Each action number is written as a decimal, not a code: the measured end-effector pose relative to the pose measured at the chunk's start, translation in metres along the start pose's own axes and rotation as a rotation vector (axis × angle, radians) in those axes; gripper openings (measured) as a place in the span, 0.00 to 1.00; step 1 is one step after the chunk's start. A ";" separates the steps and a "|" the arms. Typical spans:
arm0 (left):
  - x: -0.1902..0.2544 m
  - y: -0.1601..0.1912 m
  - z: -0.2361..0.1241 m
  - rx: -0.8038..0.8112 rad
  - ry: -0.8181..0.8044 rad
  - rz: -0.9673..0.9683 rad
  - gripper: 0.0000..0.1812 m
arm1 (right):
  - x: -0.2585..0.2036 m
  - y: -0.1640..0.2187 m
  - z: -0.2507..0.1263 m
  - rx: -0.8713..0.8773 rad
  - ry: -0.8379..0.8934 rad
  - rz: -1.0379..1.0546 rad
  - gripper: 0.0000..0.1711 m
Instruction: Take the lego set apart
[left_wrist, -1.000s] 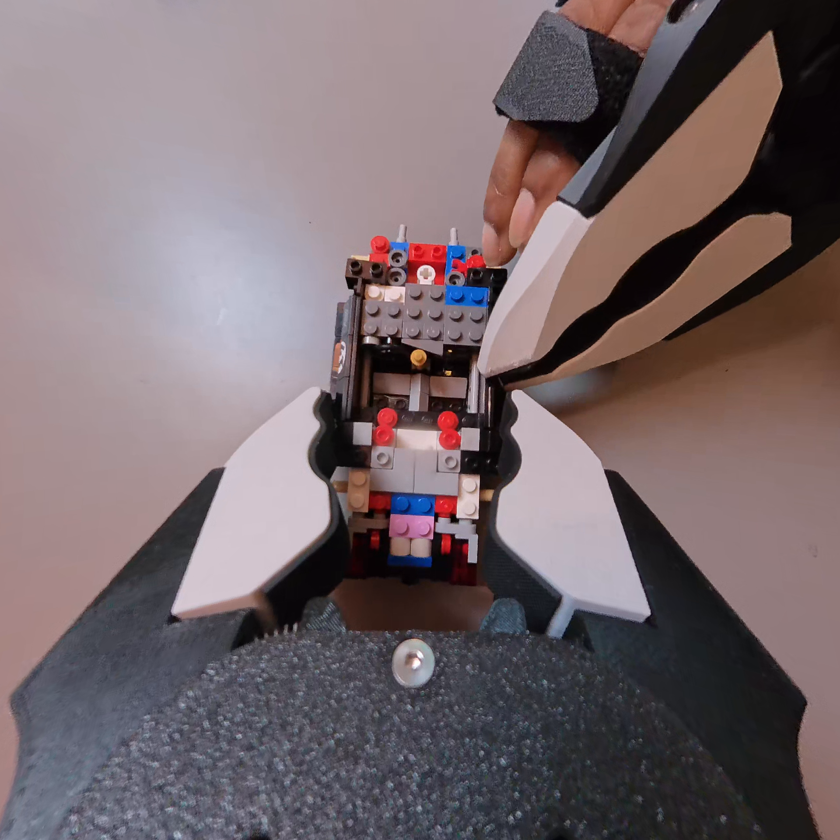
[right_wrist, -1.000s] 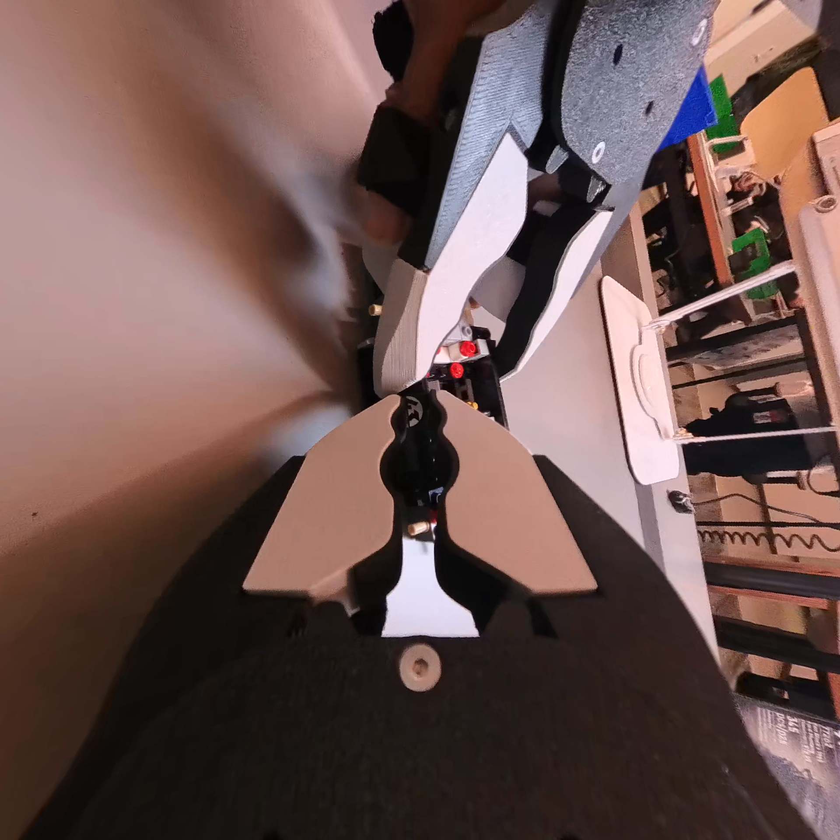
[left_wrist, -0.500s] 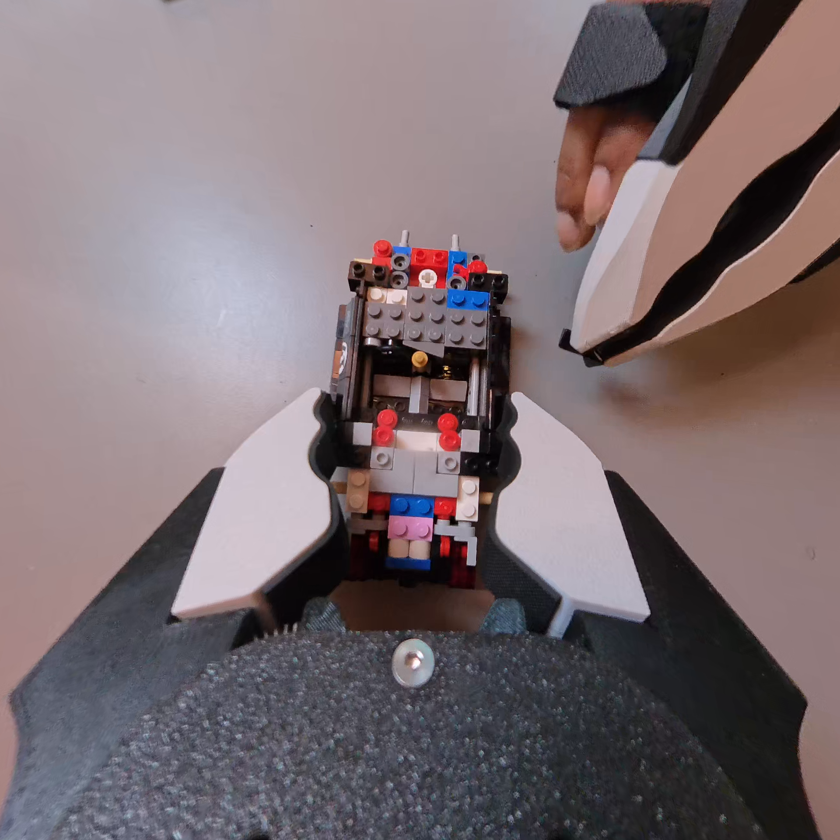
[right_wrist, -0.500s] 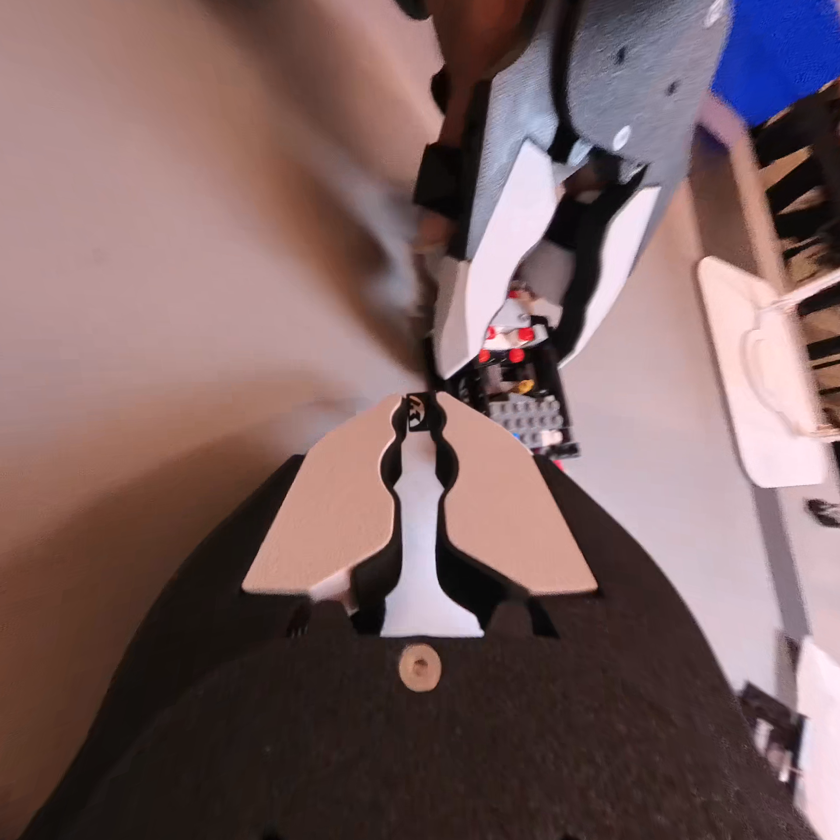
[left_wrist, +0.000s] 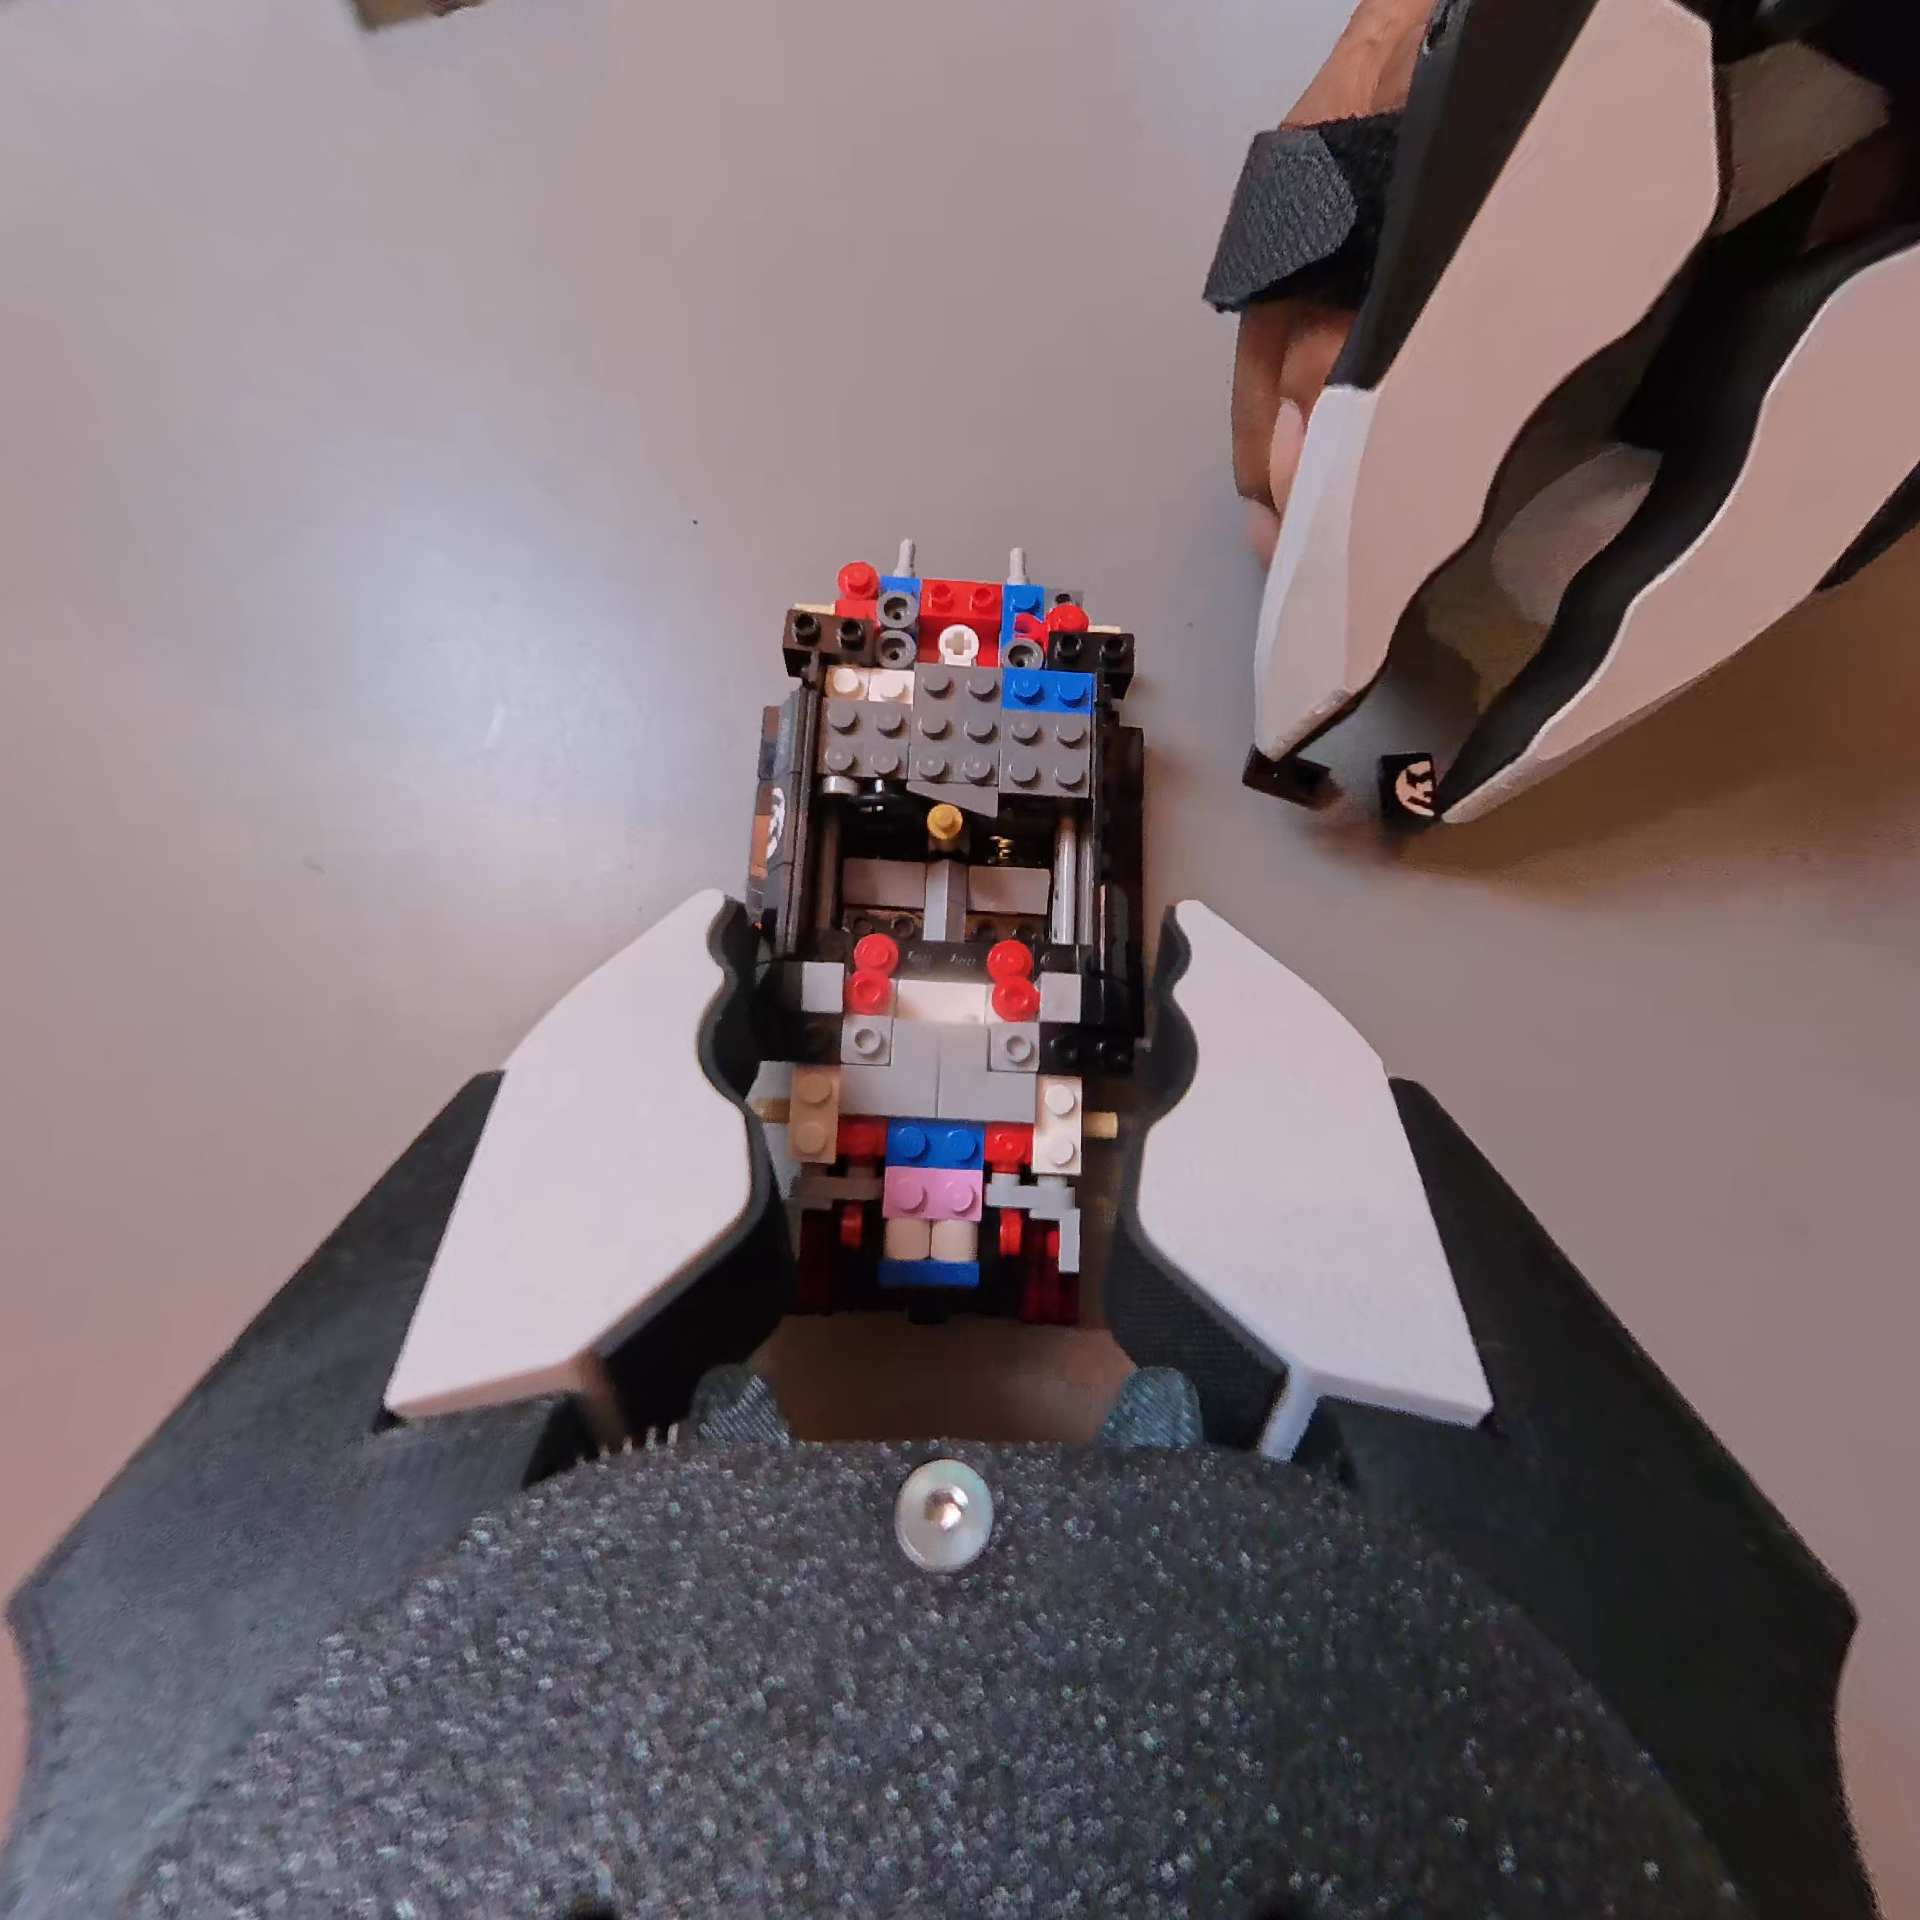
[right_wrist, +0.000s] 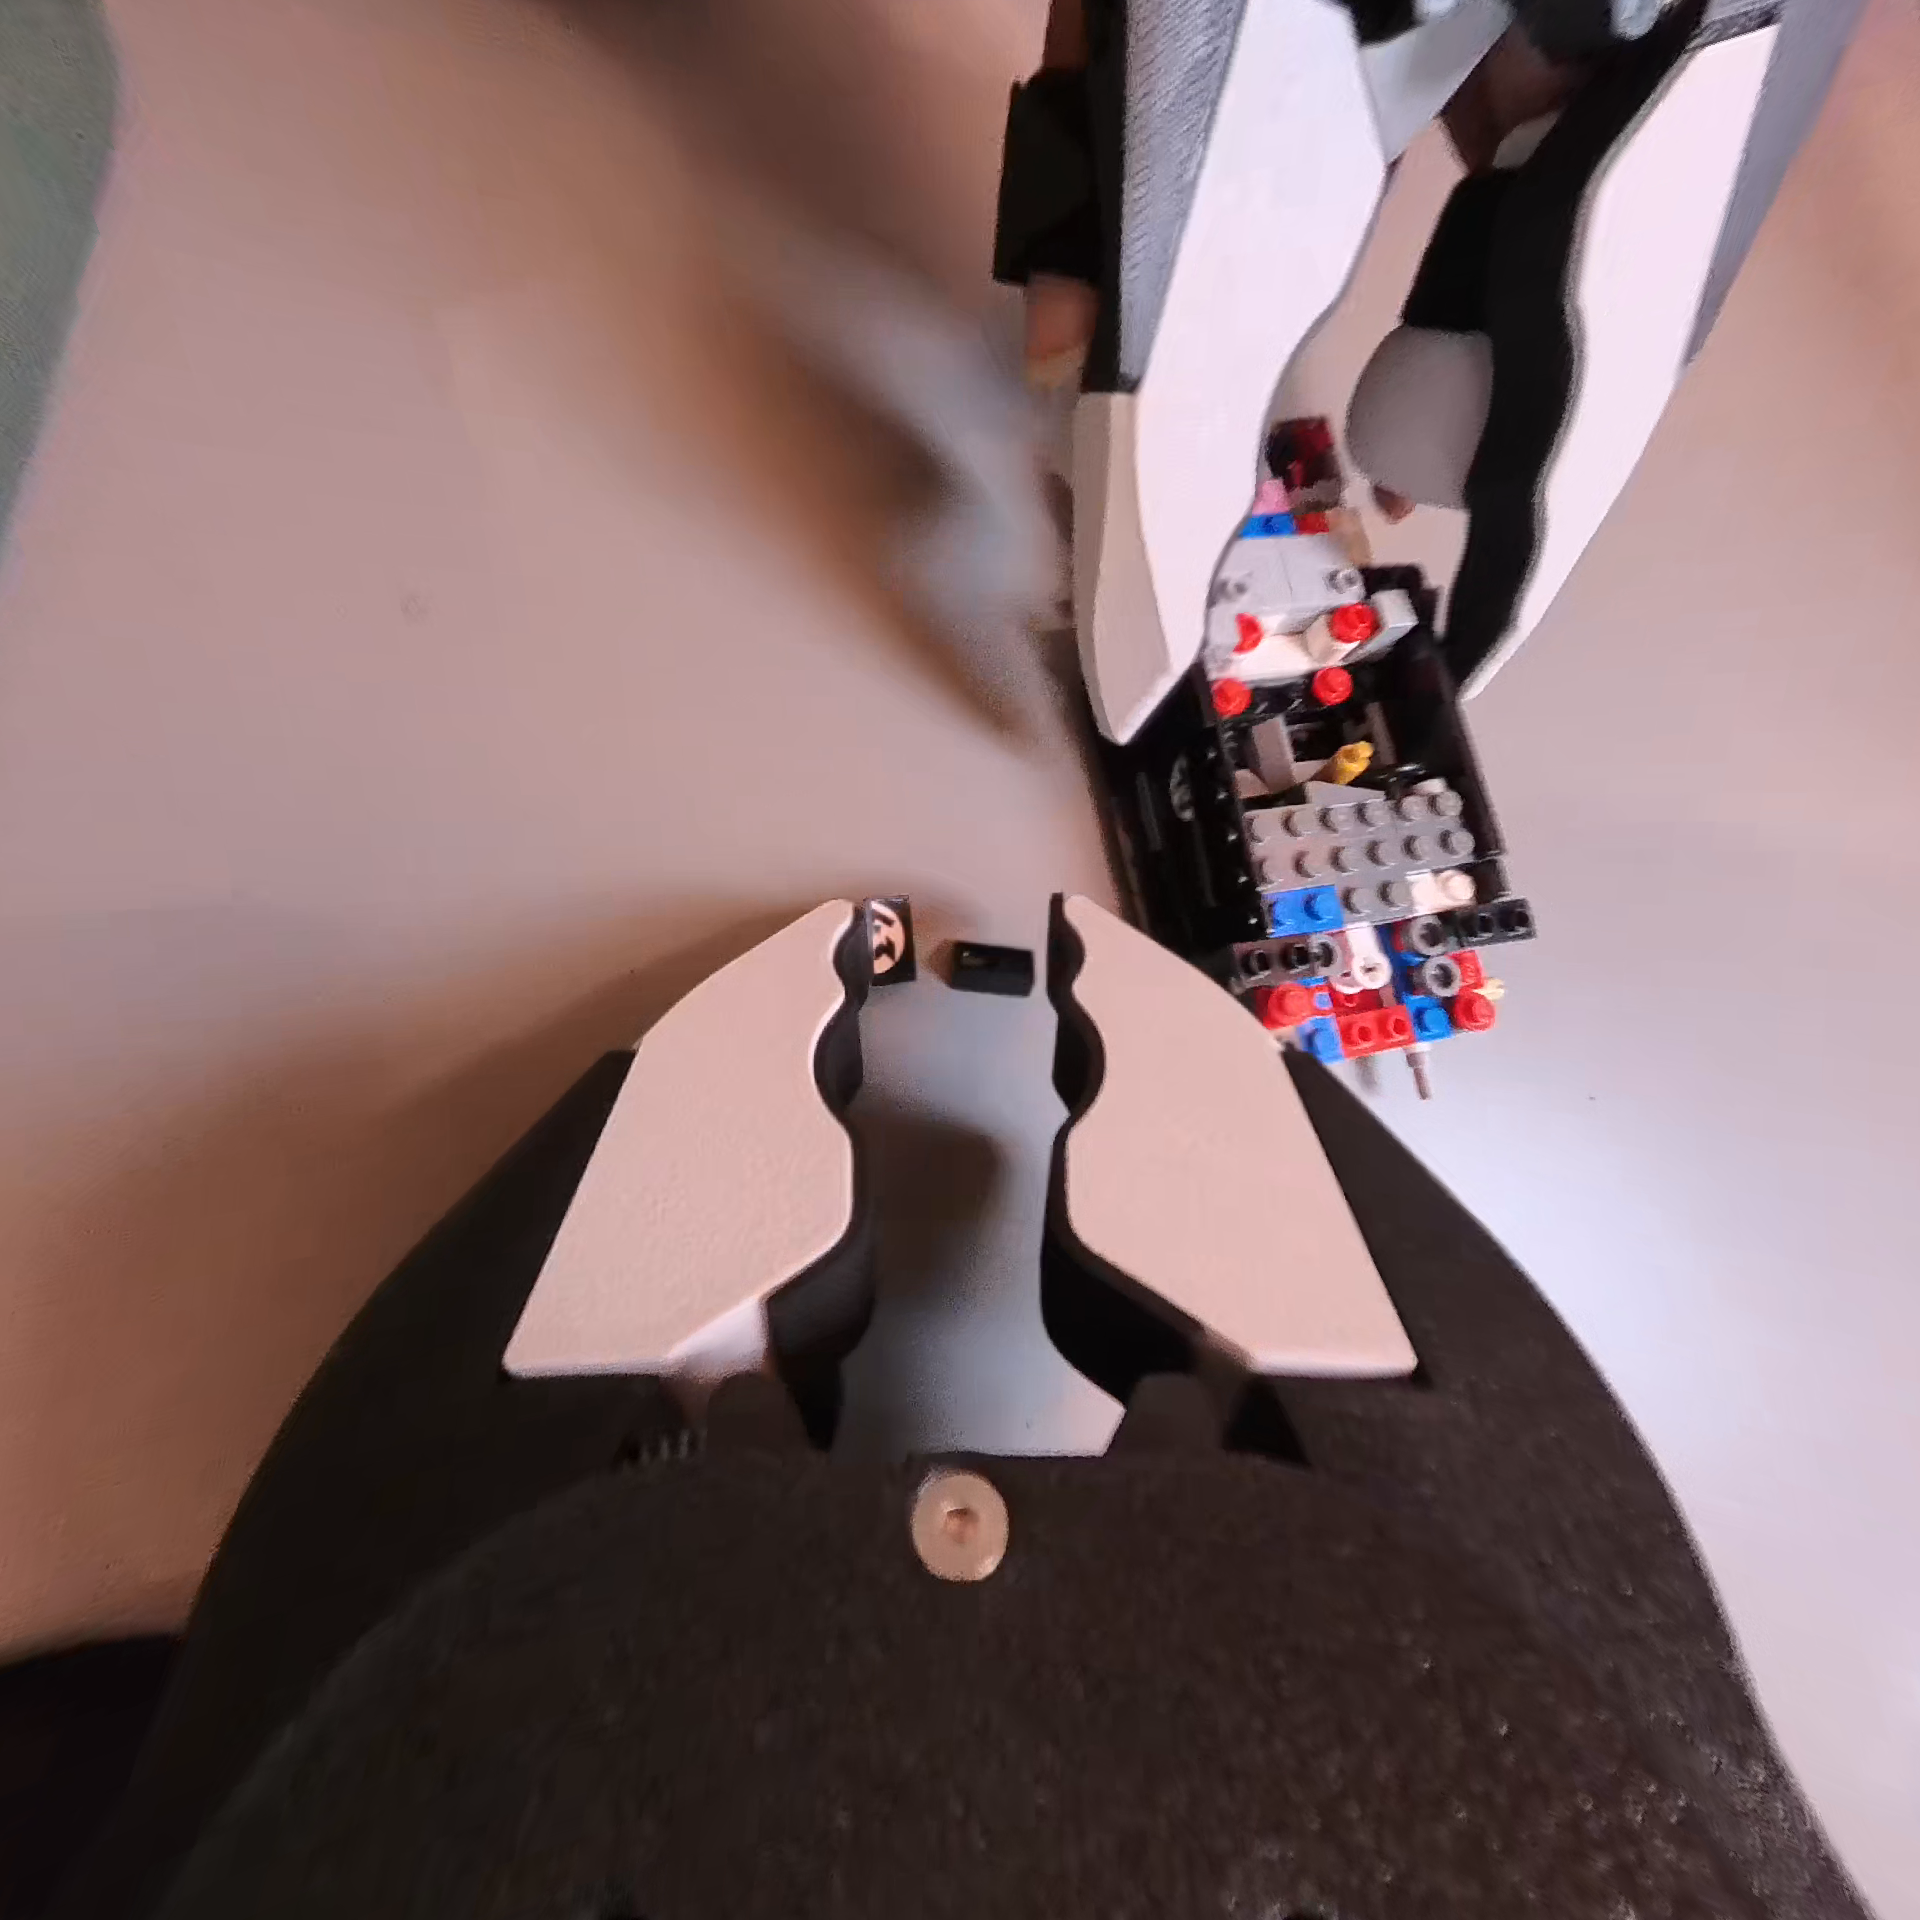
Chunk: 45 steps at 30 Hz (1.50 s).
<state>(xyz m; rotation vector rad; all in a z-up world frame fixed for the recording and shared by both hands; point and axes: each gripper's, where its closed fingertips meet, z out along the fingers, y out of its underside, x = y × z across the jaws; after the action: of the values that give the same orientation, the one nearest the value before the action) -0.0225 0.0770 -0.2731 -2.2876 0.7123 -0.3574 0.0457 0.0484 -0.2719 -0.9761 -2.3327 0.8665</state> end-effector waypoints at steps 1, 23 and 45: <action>0.001 0.000 -0.002 0.003 0.004 0.003 0.41 | 0.004 -0.005 -0.002 0.034 0.027 -0.002 0.19; 0.002 0.017 -0.011 -0.031 0.023 0.018 0.44 | 0.044 -0.038 0.015 0.026 0.371 -0.244 0.13; -0.004 0.016 -0.001 -0.032 -0.018 0.034 0.41 | 0.046 -0.028 0.030 -0.142 0.515 -0.640 0.07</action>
<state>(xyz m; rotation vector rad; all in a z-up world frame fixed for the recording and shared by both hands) -0.0325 0.0693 -0.2842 -2.3024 0.7521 -0.3114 -0.0153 0.0560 -0.2650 -0.3776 -2.0583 0.1667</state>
